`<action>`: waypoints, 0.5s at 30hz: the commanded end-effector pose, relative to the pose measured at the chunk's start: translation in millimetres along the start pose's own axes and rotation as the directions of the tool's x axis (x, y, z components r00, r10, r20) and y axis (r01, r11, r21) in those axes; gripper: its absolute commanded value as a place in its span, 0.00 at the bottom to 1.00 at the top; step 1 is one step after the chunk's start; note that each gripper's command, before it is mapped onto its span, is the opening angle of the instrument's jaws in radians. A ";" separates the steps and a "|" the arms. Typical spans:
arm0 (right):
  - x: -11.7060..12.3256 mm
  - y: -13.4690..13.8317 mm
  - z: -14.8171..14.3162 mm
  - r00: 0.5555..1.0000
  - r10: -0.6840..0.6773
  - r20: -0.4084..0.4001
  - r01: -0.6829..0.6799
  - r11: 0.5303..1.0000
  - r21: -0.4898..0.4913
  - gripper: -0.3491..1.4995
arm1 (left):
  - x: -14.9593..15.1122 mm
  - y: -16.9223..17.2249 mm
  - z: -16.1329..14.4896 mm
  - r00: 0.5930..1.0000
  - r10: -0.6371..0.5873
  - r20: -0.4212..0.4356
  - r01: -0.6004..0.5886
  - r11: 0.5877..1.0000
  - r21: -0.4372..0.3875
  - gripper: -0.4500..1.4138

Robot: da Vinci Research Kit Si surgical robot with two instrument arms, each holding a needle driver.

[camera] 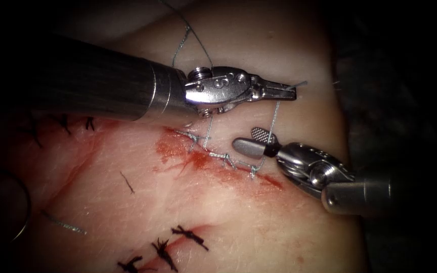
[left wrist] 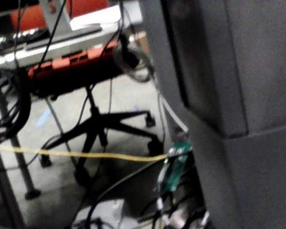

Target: Wound Closure

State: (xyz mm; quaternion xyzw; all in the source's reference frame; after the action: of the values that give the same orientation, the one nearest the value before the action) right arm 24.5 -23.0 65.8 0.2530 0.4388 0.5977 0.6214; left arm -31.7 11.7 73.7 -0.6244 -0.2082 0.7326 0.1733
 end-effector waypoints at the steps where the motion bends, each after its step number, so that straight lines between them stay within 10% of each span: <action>1: -0.6 -0.3 1.2 1.000 -0.007 0.004 0.007 1.000 0.005 0.98 | -0.4 -0.2 0.6 1.000 0.000 -0.003 0.000 1.000 0.000 0.00; 15: -0.5 -0.7 2.5 1.000 -0.006 0.000 0.006 1.000 -0.001 0.91 | -0.2 -0.1 0.6 1.000 -0.002 -0.006 0.002 1.000 -0.001 0.00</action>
State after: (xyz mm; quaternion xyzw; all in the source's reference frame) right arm 26.2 -22.8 66.3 0.2509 0.4387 0.5964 0.6236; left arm -31.7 11.7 73.5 -0.6275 -0.2087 0.7296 0.1744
